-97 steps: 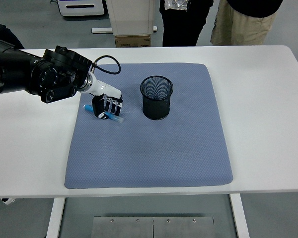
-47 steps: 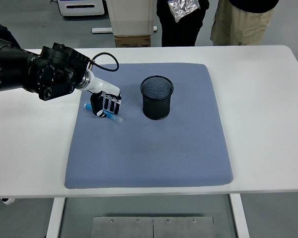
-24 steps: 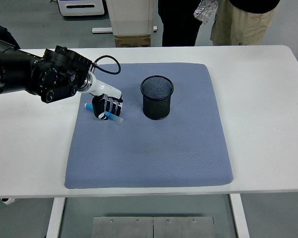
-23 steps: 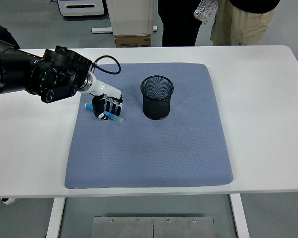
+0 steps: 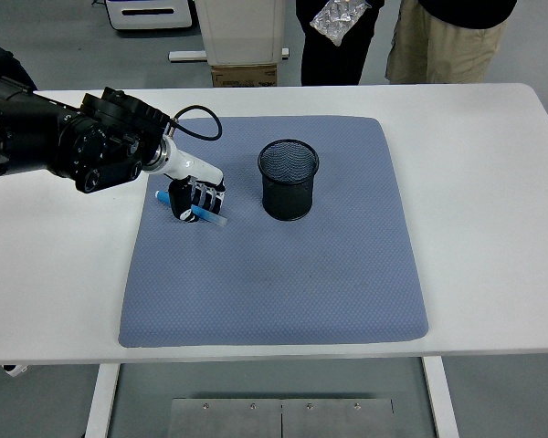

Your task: Left hand places marker in pen holder

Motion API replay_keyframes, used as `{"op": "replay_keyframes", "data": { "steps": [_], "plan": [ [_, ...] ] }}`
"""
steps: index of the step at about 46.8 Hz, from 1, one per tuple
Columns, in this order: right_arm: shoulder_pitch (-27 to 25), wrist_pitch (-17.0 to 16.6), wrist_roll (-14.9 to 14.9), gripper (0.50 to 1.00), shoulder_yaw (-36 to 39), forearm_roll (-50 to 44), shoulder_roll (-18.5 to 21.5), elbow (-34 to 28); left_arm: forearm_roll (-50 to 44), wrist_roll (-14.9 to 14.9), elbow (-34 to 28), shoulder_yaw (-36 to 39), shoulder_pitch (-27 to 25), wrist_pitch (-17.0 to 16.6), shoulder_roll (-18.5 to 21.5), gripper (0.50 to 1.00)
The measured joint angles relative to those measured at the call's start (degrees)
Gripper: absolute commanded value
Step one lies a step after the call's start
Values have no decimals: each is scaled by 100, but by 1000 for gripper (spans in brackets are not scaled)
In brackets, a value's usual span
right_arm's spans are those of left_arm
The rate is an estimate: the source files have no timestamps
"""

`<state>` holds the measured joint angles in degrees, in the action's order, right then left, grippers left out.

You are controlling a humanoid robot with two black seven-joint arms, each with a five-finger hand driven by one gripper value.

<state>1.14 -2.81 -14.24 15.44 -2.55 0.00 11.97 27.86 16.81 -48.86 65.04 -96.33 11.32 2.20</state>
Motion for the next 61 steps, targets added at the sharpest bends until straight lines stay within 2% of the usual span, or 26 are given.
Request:
{"op": "replay_keyframes", "data": {
  "steps": [17,61],
  "plan": [
    [0,0,0,1000,-2,0,0,1,1,-1,0,1,1,1,7,500],
    [0,0,0,1000,1,0,0,0,18,85,171,-200,-247,43,105,500]
  ]
}}
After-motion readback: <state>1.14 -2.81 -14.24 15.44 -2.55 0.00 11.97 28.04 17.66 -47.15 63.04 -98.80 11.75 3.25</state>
